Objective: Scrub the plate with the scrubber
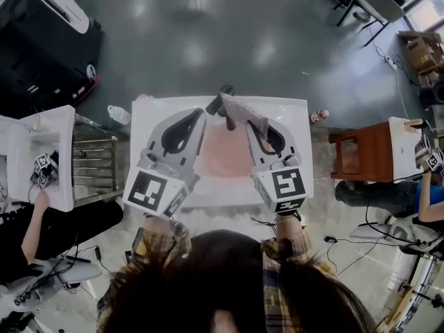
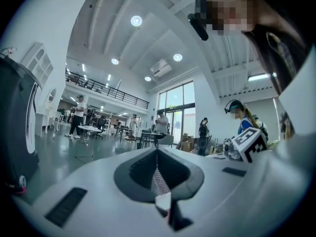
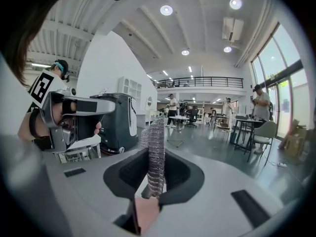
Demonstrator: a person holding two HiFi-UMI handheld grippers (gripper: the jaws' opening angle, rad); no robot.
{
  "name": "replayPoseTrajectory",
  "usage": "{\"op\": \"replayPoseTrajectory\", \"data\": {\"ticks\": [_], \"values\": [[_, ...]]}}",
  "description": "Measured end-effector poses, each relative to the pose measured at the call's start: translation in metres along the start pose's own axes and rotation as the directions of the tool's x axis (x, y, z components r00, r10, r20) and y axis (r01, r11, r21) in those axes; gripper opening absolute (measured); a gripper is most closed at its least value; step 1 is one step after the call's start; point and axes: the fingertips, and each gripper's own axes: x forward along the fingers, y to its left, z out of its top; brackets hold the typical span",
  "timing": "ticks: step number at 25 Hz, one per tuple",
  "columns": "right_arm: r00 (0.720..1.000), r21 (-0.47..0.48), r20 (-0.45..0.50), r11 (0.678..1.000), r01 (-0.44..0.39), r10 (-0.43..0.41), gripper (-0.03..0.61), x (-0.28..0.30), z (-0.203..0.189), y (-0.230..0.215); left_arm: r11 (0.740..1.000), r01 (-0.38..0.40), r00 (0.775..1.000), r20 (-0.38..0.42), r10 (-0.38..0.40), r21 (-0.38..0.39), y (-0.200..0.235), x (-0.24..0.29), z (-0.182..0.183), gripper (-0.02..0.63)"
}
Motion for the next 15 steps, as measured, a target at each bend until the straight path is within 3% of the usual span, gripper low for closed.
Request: {"op": "replayPoseTrajectory", "data": {"ticks": [7, 15], "values": [[0.993, 0.025, -0.047, 0.994, 0.106, -0.104, 0.08, -0.01, -0.012, -0.005, 0.998, 0.05, 0.998, -0.032, -0.05, -0.024, 0.012, -0.001, -0.02, 0.017], [0.992, 0.018, -0.079, 0.994, 0.105, -0.103, 0.081, -0.025, -0.023, -0.015, 0.996, 0.075, 0.996, -0.053, -0.077, -0.048, -0.011, 0.011, -0.035, 0.017]]}}
